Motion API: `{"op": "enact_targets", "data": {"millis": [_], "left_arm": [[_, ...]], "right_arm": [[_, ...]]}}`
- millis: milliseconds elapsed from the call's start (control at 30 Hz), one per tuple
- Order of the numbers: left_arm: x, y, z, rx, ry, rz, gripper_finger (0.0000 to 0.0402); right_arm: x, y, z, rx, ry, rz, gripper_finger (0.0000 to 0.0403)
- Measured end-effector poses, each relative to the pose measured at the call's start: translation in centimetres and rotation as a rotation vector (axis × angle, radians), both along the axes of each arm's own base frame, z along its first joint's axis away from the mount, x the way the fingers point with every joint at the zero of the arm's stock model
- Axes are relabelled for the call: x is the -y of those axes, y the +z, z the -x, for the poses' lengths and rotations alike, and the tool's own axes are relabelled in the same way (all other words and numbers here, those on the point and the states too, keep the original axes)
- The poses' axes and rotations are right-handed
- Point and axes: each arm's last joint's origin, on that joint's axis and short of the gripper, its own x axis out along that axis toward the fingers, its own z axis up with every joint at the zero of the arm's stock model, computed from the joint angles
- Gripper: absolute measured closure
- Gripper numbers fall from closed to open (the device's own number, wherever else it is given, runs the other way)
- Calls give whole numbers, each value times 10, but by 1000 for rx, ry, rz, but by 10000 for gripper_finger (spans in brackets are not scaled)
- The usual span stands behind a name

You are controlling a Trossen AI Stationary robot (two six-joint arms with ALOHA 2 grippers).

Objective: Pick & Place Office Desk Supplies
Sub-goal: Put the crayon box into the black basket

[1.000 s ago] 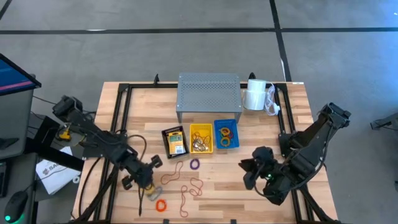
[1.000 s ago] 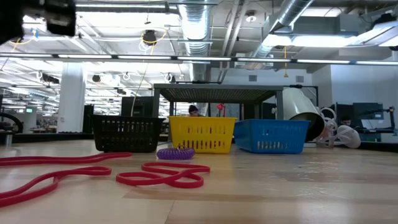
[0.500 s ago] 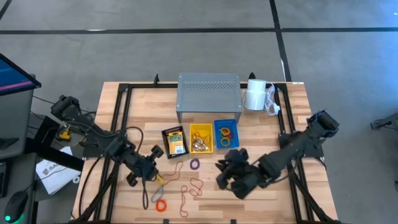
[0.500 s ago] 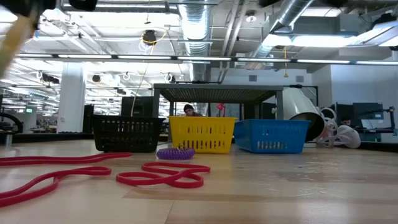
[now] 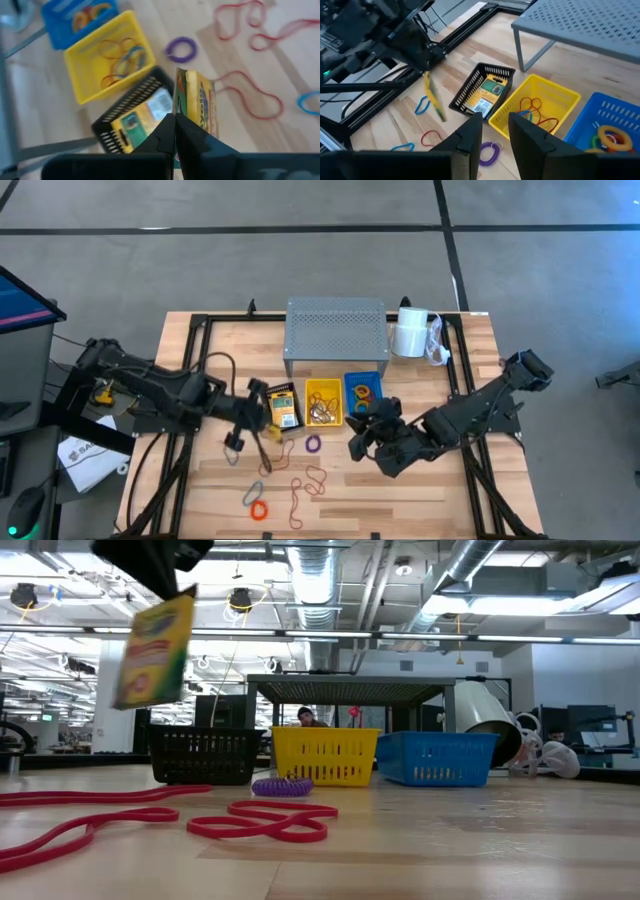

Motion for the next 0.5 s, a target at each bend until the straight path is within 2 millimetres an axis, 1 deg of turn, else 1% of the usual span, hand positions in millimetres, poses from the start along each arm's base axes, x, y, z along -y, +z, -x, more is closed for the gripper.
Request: {"op": "enact_targets", "data": {"millis": [267, 500], "left_arm": [[-33, 6, -10, 61, 147, 11, 401], [-53, 6, -12, 68, 230, 13, 401]], "right_arm": [[1, 2, 3, -1, 4, -4, 310], [1, 2, 3, -2, 4, -3, 310]]}}
